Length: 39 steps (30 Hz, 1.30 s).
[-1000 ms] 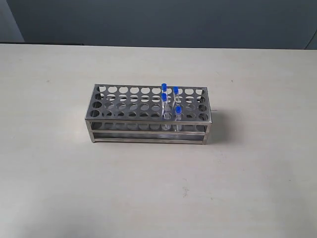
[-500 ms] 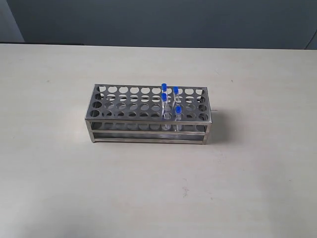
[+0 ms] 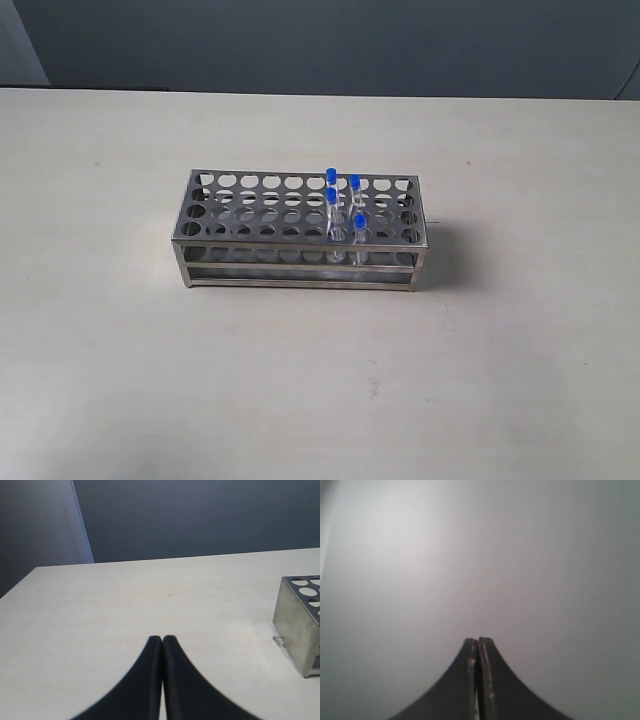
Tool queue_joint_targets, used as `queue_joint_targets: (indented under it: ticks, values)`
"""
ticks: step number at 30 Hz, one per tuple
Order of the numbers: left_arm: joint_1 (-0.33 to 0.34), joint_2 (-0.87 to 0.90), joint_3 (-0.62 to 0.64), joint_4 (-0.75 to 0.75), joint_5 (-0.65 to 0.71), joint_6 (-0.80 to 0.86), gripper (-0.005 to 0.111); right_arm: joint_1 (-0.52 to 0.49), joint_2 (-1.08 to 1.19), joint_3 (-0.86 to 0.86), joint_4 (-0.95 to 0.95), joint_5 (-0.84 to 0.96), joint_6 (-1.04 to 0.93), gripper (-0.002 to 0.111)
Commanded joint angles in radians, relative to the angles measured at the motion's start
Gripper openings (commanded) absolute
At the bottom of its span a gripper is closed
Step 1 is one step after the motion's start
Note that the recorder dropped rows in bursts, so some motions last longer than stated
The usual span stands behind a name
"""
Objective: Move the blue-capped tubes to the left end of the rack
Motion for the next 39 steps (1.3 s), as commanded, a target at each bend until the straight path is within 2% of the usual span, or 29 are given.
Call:
queue_joint_targets:
  ticks: [1, 4, 8, 11, 14, 17, 22, 24, 26, 32, 39]
  values:
    - [-0.004, -0.004, 0.005, 0.000, -0.014, -0.004, 0.000, 0.005, 0.178, -0.066, -0.301, -0.049, 0.289, -0.001]
    - [-0.004, -0.004, 0.005, 0.000, -0.014, -0.004, 0.000, 0.059, 0.296, -0.066, -0.375, -0.025, 0.328, -0.001]
    - [-0.004, -0.004, 0.005, 0.000, -0.014, -0.004, 0.000, 0.204, 0.454, -0.066, -0.382, 0.138, 0.273, -0.001]
    - [-0.004, -0.004, 0.005, 0.000, -0.014, -0.004, 0.000, 0.308, 0.539, -0.066, -0.367, 0.235, 0.237, -0.001]
    - [-0.004, -0.004, 0.005, 0.000, -0.014, -0.004, 0.000, 0.384, 0.588, -0.036, -0.265, 0.205, 0.161, -0.001]
    - [-0.004, -0.004, 0.005, 0.000, -0.014, -0.004, 0.000, 0.436, 0.595, 0.063, 0.030, 0.058, -0.067, -0.001]
    - [-0.004, -0.004, 0.005, 0.000, -0.014, -0.004, 0.000, 0.557, 0.588, 0.336, 0.840, -0.147, -0.714, -0.001]
    - [-0.004, -0.004, 0.005, 0.000, -0.014, -0.004, 0.000, 0.593, 0.588, 0.390, 0.994, -0.142, -0.870, -0.001]
    - [-0.004, -0.004, 0.005, 0.000, -0.014, -0.004, 0.000, 0.618, 0.588, 0.429, 1.011, -0.140, -0.915, -0.001]
    - [-0.004, -0.004, 0.005, 0.000, -0.014, -0.004, 0.000, 0.644, 0.588, 0.448, 0.938, -0.157, -0.824, -0.001]
    - [-0.004, -0.004, 0.005, 0.000, -0.014, -0.004, 0.000, 0.642, 0.588, 0.438, 0.742, -0.173, -0.802, -0.001]
